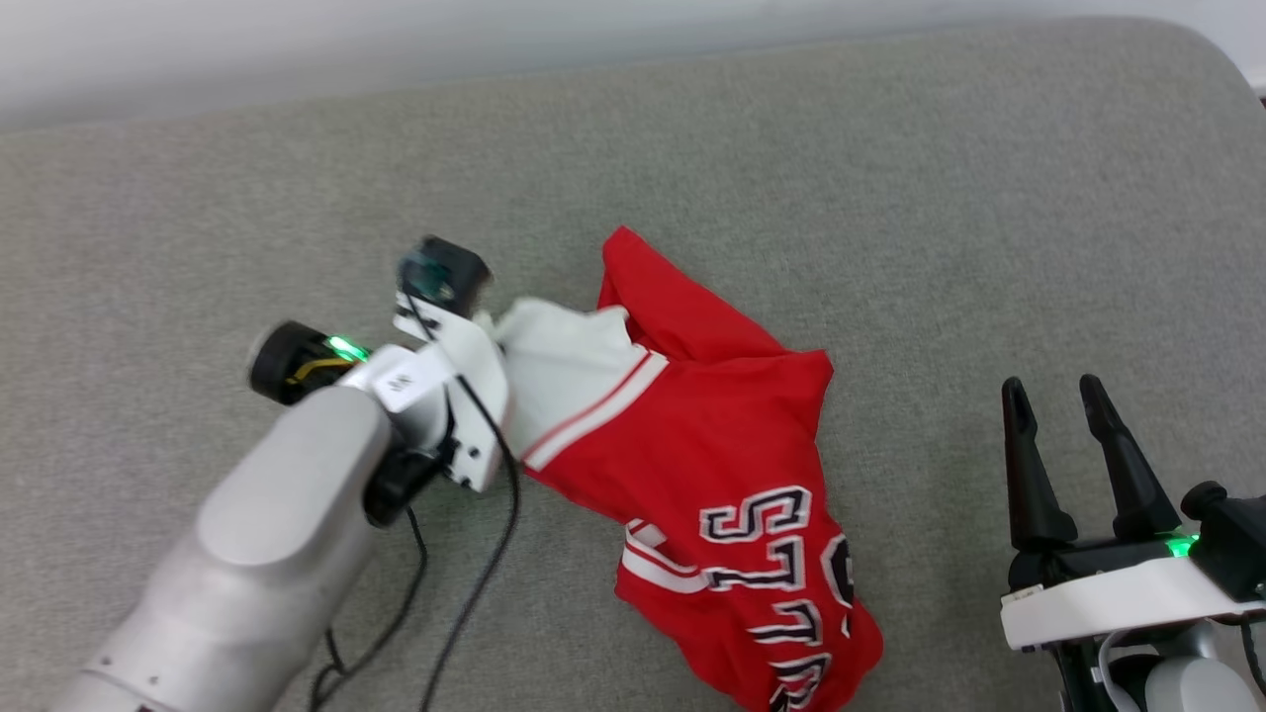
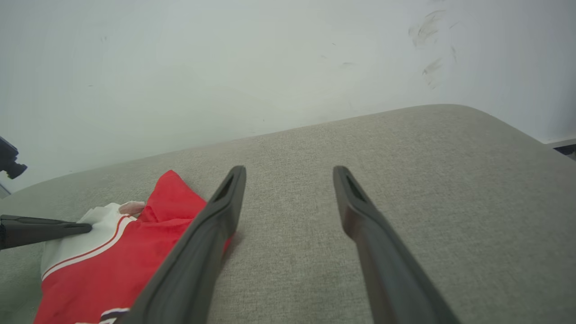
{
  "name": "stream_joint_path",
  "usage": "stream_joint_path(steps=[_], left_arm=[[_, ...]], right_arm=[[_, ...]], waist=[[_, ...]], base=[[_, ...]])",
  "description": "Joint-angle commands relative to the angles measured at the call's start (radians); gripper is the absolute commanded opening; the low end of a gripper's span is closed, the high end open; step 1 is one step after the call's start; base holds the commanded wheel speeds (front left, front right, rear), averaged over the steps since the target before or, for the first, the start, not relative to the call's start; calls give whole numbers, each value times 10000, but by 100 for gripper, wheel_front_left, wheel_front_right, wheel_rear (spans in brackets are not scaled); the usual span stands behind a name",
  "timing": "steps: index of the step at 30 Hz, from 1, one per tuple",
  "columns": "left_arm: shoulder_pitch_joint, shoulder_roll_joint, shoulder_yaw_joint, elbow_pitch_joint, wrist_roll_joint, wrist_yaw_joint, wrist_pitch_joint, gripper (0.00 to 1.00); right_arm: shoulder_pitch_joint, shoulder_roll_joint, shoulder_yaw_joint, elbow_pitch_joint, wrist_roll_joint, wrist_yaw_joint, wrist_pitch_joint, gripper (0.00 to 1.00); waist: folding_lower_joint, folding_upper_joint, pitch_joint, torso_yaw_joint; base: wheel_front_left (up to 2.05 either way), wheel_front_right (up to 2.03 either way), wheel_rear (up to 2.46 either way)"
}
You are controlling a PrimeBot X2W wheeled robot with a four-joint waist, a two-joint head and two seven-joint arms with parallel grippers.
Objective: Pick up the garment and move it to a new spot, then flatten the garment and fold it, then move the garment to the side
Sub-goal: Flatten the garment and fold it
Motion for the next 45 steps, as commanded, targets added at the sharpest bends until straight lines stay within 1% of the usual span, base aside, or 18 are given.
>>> stream_joint_path(steps=[1, 4, 7, 10, 12, 15, 17, 18, 21, 24, 27, 31, 32, 33, 34, 37, 41, 45], left_arm=[[47, 281, 268, -409, 38, 143, -495, 0], [329, 702, 548, -1180, 29, 317, -1018, 0], [886, 1229, 870, -2139, -166, 575, -1152, 0], [1836, 1845, 1255, -3262, -347, 1136, -1274, 0], [2645, 2214, 1577, -3947, -528, 1592, -1393, 0], [4017, 2621, 2088, -4701, -1000, 2298, -1526, 0], [4977, 2775, 2494, -4902, -1358, 2758, -1720, 0], [4977, 2775, 2494, -4902, -1358, 2758, -1720, 0], [6354, 2715, 3091, -4960, -2026, 3276, -2150, 0], [7504, 2462, 3570, -4750, -2615, 3584, -2619, 0], [8201, 2164, 3774, -4364, -2954, 3573, -3086, 0], [8412, 1677, 3595, -3944, -3029, 3254, -3571, 0], [8336, 1571, 3590, -3895, -3017, 3183, -3744, 27], [8234, 1509, 3576, -3845, -2944, 3130, -3911, 85], [8143, 1486, 3553, -3810, -2860, 3027, -4080, 100], [7865, 1344, 3450, -3813, -2512, 2870, -4705, 100], [7480, 1313, 3390, -3999, -1903, 2717, -5715, 100], [7185, 1245, 3225, -4425, -1331, 2537, -6550, 100]], right_arm=[[111, 15, -51, 21, 8, -5, 41, 100], [248, 13, -159, -1, -35, -3, 127, 100], [408, 15, -233, -53, -75, -3, 238, 100], [600, 14, -304, -123, -93, -3, 350, 100], [701, 14, -334, -171, -98, -5, 422, 100], [844, 14, -370, -246, -98, -3, 532, 100], [905, 14, -359, -274, -99, -3, 603, 100], [905, 14, -359, -274, -99, -3, 603, 100], [1005, 14, -366, -321, -95, -3, 682, 100], [1136, 14, -402, -348, -108, -5, 783, 100], [1243, 12, -435, -384, -125, -3, 919, 100], [1345, 12, -502, -460, -186, -3, 1073, 100], [1371, 12, -519, -486, -205, -3, 1114, 100], [1398, 14, -526, -519, -245, -3, 1151, 100], [1419, 14, -549, -543, -262, -3, 1206, 100], [1438, 12, -589, -632, -278, -3, 1315, 100], [1527, 14, -545, -622, -151, -3, 1593, 100], [1609, 12, -514, -360, 43, -3, 2415, 100]], waist=[[-1, 0, -342, 234], [-1, 0, -669, 451], [-1, 0, -999, 656], [-1, 0, -1262, 833], [-1, 0, -1393, 947], [-1, 0, -1538, 1107], [-1, 0, -1629, 1191], [-1, 0, -1629, 1191], [-1, 0, -1756, 1292], [-1, 0, -1895, 1396], [-1, 0, -2028, 1478], [-1, 0, -2208, 1569], [-1, 0, -2246, 1588], [-1, 0, -2278, 1603], [-1, 0, -2311, 1614], [-1, 0, -2379, 1636], [-1, 0, -2449, 1649], [-1, 0, -2464, 1682]], base=[[0, 0, 0], [0, 0, 0], [0, 0, 0], [0, 0, 0], [0, 0, 0], [0, 0, 0], [0, 0, 0], [0, 0, 0], [0, 0, 0], [0, 0, 0], [0, 0, 0], [0, 0, 0], [0, 0, 0], [0, 0, 0], [0, 0, 0], [0, 0, 0], [0, 0, 0], [0, 0, 0]])
